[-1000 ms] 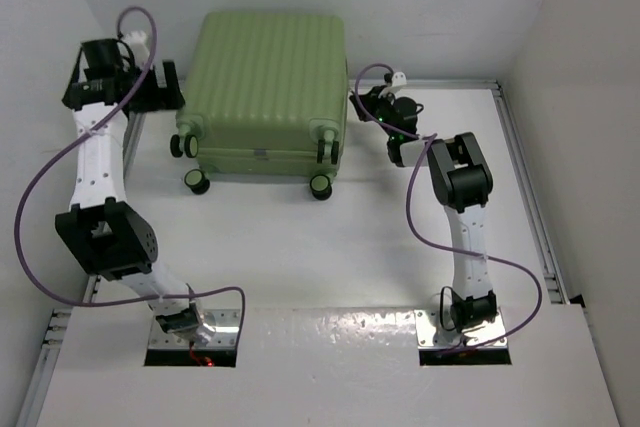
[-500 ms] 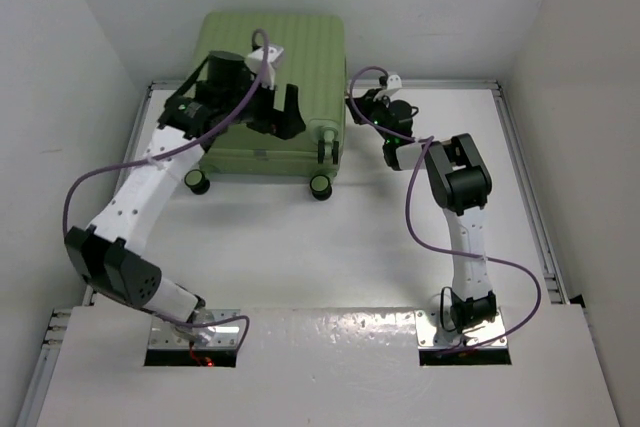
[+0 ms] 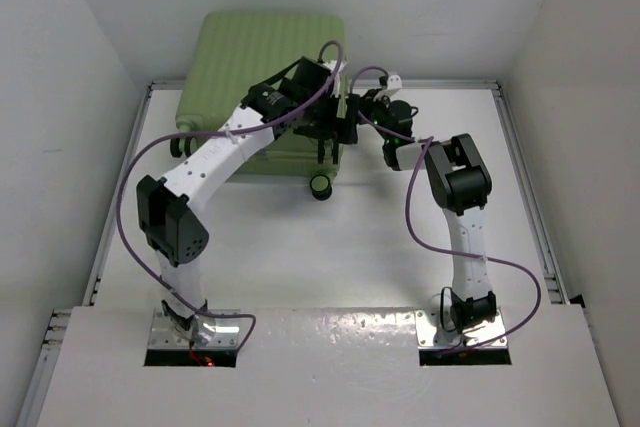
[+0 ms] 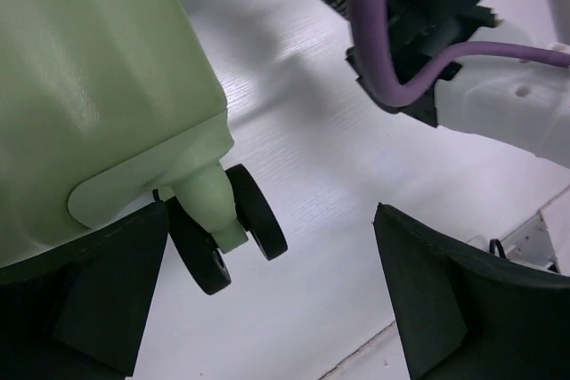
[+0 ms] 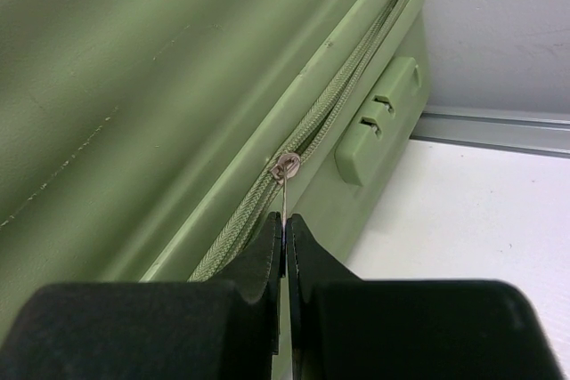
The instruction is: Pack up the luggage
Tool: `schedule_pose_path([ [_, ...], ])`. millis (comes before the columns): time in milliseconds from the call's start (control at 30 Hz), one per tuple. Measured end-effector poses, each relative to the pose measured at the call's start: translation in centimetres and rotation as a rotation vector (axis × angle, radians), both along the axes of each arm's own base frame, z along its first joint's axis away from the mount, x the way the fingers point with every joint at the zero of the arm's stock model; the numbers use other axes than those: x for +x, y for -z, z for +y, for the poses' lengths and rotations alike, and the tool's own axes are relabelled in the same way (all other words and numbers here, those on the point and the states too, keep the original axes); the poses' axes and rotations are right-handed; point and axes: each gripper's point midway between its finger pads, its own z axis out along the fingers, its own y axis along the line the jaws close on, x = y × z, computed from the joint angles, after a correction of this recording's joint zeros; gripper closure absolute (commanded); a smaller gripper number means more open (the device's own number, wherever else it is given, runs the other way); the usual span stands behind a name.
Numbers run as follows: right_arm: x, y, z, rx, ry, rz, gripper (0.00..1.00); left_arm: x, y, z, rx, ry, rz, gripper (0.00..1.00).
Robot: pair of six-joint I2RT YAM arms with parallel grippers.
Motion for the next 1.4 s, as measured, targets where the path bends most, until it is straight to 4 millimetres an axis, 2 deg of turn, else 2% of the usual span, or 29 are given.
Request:
schedule_pose_path([
  [200,0.1,0.0,-0.3,0.003,0.006,0.004,1.0,0.4,3.2,0.4,0.08,-0.121,0.061,0.0],
  [333,0.1,0.2,-0.6,0.008,0.009,0.009,1.0,0.4,5.5,2.1,0.176,-0.205,0.08,0.0],
  [433,-0.1,0.5,-0.8,0.01,0.012,0.011,1.0,0.8,7.5,2.9,0.248,-0.249,0.103,0.14],
  [467,-0.2,0.5,-0.9,0.012,0.014,0.011,1.0,0.8,8.1,3.0,0.276,-0.254,0.116,0.25],
  [533,-0.4,0.6,-1.0,0.015,0.015,0.014,1.0,0.8,8.7,2.7,0.317,-0.255,0.121,0.35],
  [567,-0.5,0.6,-1.2,0.018,0.017,0.013,1.0,0.9,8.6,2.3,0.328,-0.248,0.115,0.47],
  [633,-0.5,0.6,-1.5,0.023,0.021,0.01,1.0,1.4,8.2,1.7,0.332,-0.234,0.095,0.61],
  [667,-0.6,0.6,-1.7,0.026,0.024,0.009,1.0,1.5,8.1,1.2,0.328,-0.218,0.086,0.78],
  [733,-0.7,0.6,-1.8,0.029,0.022,0.006,1.0,1.4,8.2,0.7,0.332,-0.178,0.078,0.94],
  [800,-0.7,0.5,-1.9,0.034,0.015,0.005,1.0,1.1,8.4,0.5,0.342,-0.134,0.077,1.0],
  [867,-0.7,0.5,-1.9,0.038,0.013,0.006,1.0,0.8,8.6,0.6,0.35,-0.084,0.06,1.0],
  [900,-0.7,0.5,-1.9,0.039,0.011,0.007,1.0,0.7,8.7,0.6,0.348,-0.062,0.041,0.93],
  [933,-0.8,0.5,-1.9,0.041,0.009,0.008,1.0,0.6,8.7,0.8,0.348,-0.048,0.023,0.68],
  [1000,-0.8,0.6,-1.8,0.044,0.005,0.01,1.0,0.5,8.7,1.0,0.34,-0.041,-0.011,0.09],
  [1033,-0.9,0.6,-1.8,0.044,0.004,0.01,1.0,0.5,8.7,1.2,0.342,-0.042,-0.025,0.01],
  [1100,-1.0,0.7,-1.8,0.044,0.0,0.011,1.0,0.2,9.1,1.7,0.367,-0.053,-0.026,0.0],
  [1200,-1.0,0.6,-1.8,0.043,-0.002,0.01,1.0,0.8,8.8,2.1,0.384,-0.084,-0.047,0.0],
  [1400,-1.0,0.6,-1.9,0.047,-0.006,0.01,1.0,1.3,5.8,-0.1,0.364,-0.086,-0.083,0.0],
])
